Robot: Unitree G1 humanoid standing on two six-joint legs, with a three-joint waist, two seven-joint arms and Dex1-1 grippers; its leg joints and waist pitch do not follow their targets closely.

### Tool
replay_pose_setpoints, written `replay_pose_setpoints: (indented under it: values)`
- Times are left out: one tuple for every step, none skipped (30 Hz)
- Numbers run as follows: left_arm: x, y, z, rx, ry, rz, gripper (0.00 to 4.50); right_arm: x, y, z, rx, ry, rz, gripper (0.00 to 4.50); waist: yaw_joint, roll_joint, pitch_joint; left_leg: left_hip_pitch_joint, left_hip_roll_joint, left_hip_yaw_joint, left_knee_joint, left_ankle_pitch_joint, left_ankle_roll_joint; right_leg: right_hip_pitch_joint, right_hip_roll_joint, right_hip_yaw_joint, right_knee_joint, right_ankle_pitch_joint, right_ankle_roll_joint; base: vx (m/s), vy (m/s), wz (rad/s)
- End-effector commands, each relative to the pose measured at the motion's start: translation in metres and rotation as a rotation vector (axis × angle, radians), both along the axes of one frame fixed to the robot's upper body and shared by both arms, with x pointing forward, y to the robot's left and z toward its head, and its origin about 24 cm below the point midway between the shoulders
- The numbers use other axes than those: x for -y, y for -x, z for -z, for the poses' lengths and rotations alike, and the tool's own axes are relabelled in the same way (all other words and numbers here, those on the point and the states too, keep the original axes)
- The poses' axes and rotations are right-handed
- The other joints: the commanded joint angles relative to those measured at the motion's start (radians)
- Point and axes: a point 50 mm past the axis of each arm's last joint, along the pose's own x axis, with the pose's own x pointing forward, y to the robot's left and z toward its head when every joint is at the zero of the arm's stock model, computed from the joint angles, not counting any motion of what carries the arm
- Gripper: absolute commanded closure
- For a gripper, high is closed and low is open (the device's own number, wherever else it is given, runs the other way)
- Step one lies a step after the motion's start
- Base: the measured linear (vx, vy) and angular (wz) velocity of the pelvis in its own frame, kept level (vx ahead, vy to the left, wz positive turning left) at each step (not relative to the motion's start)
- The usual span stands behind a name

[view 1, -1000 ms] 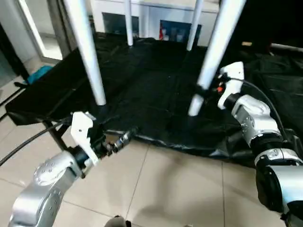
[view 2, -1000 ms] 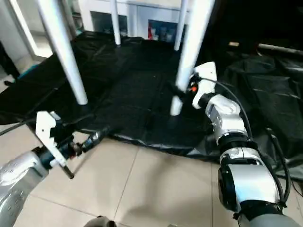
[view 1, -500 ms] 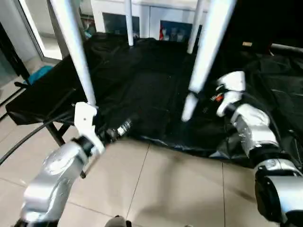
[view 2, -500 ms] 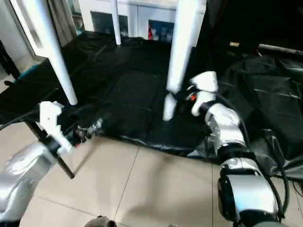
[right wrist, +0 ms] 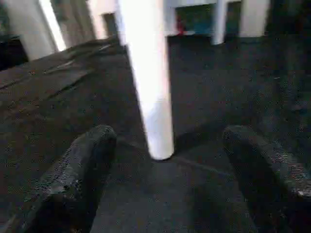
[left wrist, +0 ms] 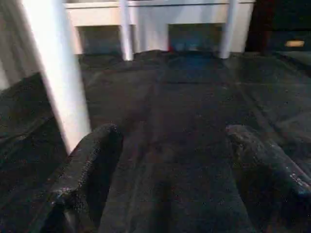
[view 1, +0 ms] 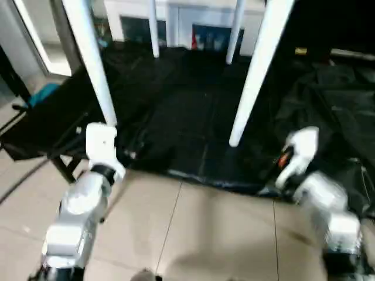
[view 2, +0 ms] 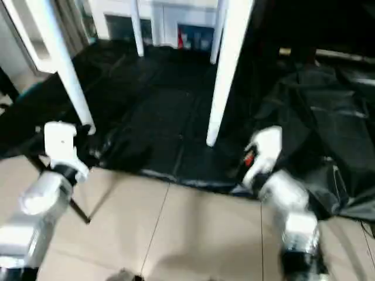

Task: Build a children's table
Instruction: Flip table

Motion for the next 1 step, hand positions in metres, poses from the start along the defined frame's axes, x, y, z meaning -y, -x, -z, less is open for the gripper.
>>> replay_pose_setpoints:
  values:
    - [0.001,0.0006,-0.0006,0.01,-0.022,-0.018,0.73,0.0087,0.0007,-0.0092,0.027,0.021,0.076,0.62,-0.001,-0.002,-0.066,0.021,0.061,-0.043,-0.096,-0.296,-0.031,0.028,-0.073,0.055,-0.102,-0.354,-0.108,0.0,0.0,0.0]
